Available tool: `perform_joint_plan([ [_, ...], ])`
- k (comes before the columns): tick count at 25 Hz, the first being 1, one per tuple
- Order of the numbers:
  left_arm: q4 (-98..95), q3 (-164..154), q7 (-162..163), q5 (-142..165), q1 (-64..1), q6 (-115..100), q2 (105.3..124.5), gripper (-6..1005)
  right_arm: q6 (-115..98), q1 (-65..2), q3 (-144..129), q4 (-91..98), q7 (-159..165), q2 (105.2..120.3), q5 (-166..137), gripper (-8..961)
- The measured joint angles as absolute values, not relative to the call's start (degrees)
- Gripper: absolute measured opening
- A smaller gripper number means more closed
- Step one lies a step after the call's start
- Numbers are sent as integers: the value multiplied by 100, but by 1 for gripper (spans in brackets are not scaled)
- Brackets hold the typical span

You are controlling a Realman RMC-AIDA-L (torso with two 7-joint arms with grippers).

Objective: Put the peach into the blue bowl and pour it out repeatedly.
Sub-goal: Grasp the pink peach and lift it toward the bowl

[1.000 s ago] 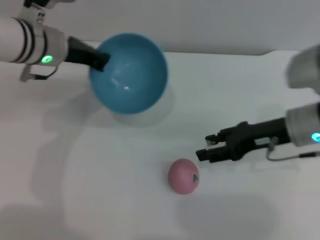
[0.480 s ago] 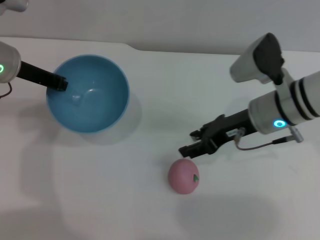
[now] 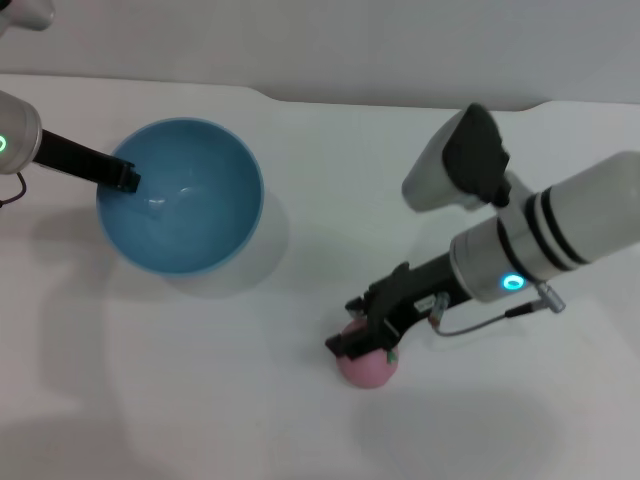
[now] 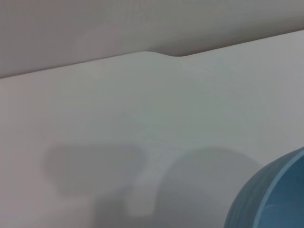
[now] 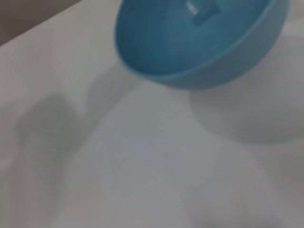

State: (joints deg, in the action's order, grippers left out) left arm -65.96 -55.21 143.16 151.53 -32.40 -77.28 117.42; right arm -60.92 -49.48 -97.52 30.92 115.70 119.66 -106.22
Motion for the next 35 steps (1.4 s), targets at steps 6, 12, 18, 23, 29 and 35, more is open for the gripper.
perform_joint_plan([
  [6, -6644, -5475, 14323, 15117, -3250, -7768, 11742, -1, -5719, -4931, -10676, 3109, 12222, 11977, -10552, 537],
  [12, -6649, -5512, 14291, 15116, -3282, -7761, 11746, -1, -5725, -4893, -10757, 3169, 12473, 11959, -10550, 515],
  [18, -6653, -5511, 14285, 15116, -3283, -7784, 11745, 0, -5862, -4884, -10735, 3204, 12550, 11890, -10606, 493],
  [23, -6651, -5517, 14283, 15117, -3271, -7801, 11746, 0, -5933, -4847, -10708, 3283, 12544, 11862, -10621, 418],
  [29, -6618, -5583, 14275, 15121, -3285, -7805, 11741, 0, -5925, -4611, -10220, 3462, 12386, 11851, -10631, 282],
  [35, -6471, -5725, 14283, 15097, -3341, -7744, 11773, 0, -6583, -3467, -8359, 4575, 11523, 11885, -10521, 176],
])
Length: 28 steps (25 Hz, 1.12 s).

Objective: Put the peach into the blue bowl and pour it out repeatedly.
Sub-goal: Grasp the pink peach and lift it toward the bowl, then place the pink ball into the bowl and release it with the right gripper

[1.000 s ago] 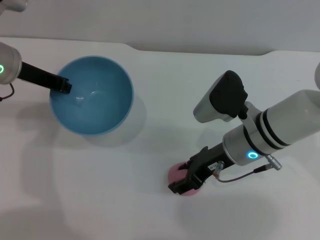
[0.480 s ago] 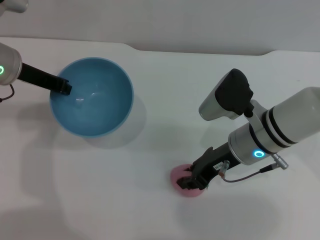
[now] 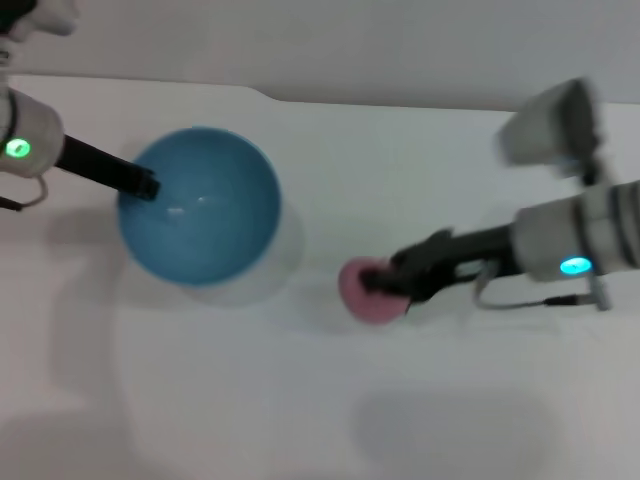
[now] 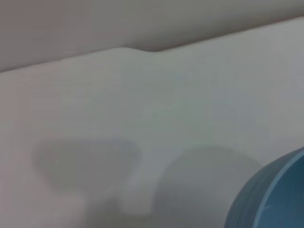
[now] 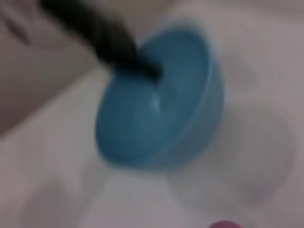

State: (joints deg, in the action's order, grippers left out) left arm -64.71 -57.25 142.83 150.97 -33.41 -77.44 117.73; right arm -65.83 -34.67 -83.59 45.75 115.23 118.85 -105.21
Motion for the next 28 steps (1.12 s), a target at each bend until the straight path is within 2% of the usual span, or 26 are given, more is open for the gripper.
perform_joint_plan([
  [8, -5811, -7185, 14399, 14695, -3746, -7621, 11811, 1, -8016, -2843, -6821, 5038, 9900, 11867, -9164, 101],
  [14, -5508, -8370, 14784, 13814, -4229, -7199, 11851, 1, -8585, -2881, -6653, 5356, 9578, 11853, -9386, 50],
  [18, -5480, -8848, 14918, 13539, -4401, -6959, 11863, 1, -8689, -2880, -6652, 5741, 9653, 11863, -10083, 49],
  [28, -5513, -9051, 15084, 13392, -4470, -6882, 11872, -1, -8730, -2875, -6802, 5672, 10121, 11883, -10702, 47],
])
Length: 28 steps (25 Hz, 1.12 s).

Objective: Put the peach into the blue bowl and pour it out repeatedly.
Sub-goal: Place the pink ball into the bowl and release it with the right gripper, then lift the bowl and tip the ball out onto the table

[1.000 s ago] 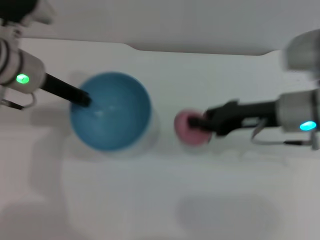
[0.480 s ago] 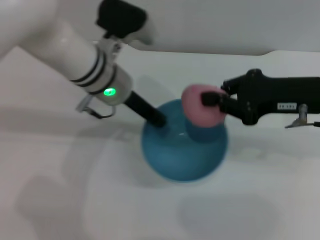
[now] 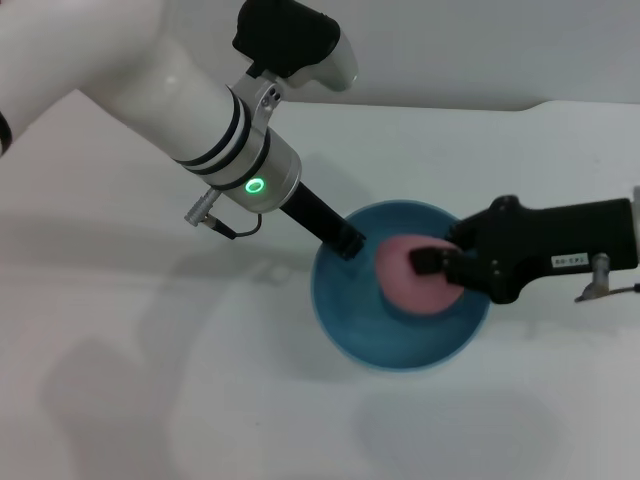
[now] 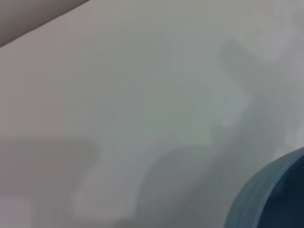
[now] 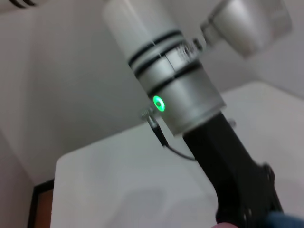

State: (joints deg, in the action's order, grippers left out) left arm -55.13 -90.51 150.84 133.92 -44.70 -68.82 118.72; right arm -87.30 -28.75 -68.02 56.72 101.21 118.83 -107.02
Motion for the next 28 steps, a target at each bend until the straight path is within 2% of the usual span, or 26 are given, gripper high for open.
perform_joint_plan([
  [8, -5513, -9022, 15090, 13290, -4407, -6904, 11849, 0, -8581, -2962, -6983, 5647, 10458, 11871, -10910, 52],
  [11, -5512, -9018, 15091, 13280, -4381, -6900, 11844, 0, -8584, -2994, -6991, 5647, 10487, 11862, -10915, 260],
  [17, -5509, -9019, 15046, 13275, -4358, -6778, 11844, 0, -8584, -2973, -6925, 5699, 10494, 11858, -10919, 376],
  [23, -5510, -9057, 15033, 13271, -4241, -6208, 11839, 0, -8508, -2852, -6331, 5734, 10494, 11867, -10823, 376],
  [28, -5510, -9269, 15032, 13221, -4019, -5244, 11850, 0, -8345, -2452, -5438, 5588, 10492, 11878, -10208, 376],
])
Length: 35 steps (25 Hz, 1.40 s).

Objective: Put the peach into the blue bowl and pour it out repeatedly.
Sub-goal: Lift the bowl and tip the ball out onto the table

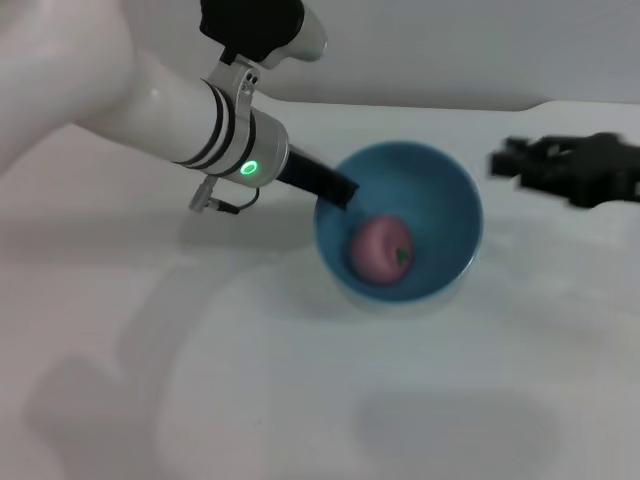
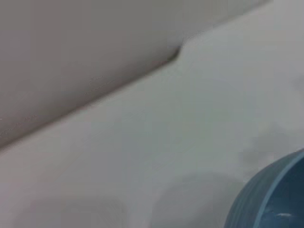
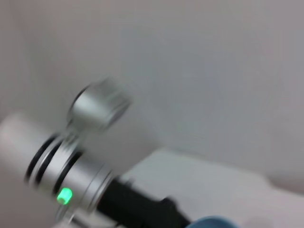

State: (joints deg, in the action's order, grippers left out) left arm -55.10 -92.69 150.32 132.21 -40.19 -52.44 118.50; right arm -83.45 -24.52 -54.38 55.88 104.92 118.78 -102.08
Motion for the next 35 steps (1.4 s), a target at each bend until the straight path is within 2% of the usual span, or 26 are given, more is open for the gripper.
perform_joint_plan([
  [16, -5530, -11658, 15013, 13704, -3295, -981, 11832, -1, -8421, -1446, -3295, 4290, 10448, 11850, -9658, 377],
  [24, -5275, -12926, 13975, 14647, -2786, 1413, 11887, -1, -8417, -1335, -3139, 4074, 10443, 11844, -9658, 377],
  [35, -4524, -14008, 11335, 14003, -2777, 3496, 11909, -1, -8458, -1361, -3156, 4008, 10214, 11847, -9682, 376],
])
